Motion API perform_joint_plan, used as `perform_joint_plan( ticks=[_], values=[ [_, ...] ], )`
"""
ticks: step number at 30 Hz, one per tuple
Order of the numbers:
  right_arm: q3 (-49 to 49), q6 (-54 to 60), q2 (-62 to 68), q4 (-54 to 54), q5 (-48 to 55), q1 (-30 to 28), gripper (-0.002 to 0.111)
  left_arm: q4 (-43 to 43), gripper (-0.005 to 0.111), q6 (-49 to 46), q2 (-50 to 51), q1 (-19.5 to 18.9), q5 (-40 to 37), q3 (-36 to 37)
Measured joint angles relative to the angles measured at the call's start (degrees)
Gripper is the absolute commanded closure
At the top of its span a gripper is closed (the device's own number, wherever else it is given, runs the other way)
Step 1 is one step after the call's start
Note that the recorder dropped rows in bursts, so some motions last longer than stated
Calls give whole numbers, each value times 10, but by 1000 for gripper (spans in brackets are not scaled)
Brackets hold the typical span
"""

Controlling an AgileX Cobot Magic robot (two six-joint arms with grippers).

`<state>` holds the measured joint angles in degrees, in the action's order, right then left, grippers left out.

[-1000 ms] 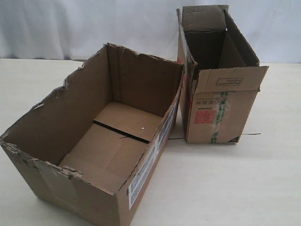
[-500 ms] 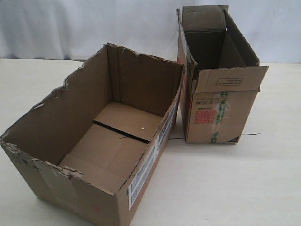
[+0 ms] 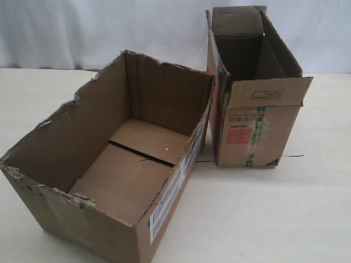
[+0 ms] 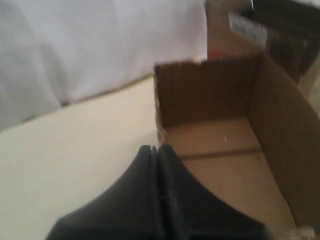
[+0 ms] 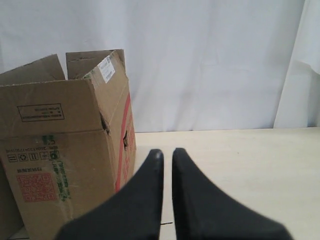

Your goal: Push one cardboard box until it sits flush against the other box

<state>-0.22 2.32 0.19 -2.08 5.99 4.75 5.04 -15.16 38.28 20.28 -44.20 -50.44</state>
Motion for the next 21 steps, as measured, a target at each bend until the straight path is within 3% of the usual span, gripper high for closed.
perform_joint_plan(
  ticks=[3,8,15,21],
  values=[
    [0,0,0,0,0,0,103,62,107,-89,74,33,-110,-24],
    [0,0,0,0,0,0,103,99,107,-194,120,111,-195,-24],
    [0,0,0,0,0,0,103,79,107,-272,121,240,-257,-24],
    [0,0,0,0,0,0,103,75,107,-302,139,295,-260,-25]
  ],
)
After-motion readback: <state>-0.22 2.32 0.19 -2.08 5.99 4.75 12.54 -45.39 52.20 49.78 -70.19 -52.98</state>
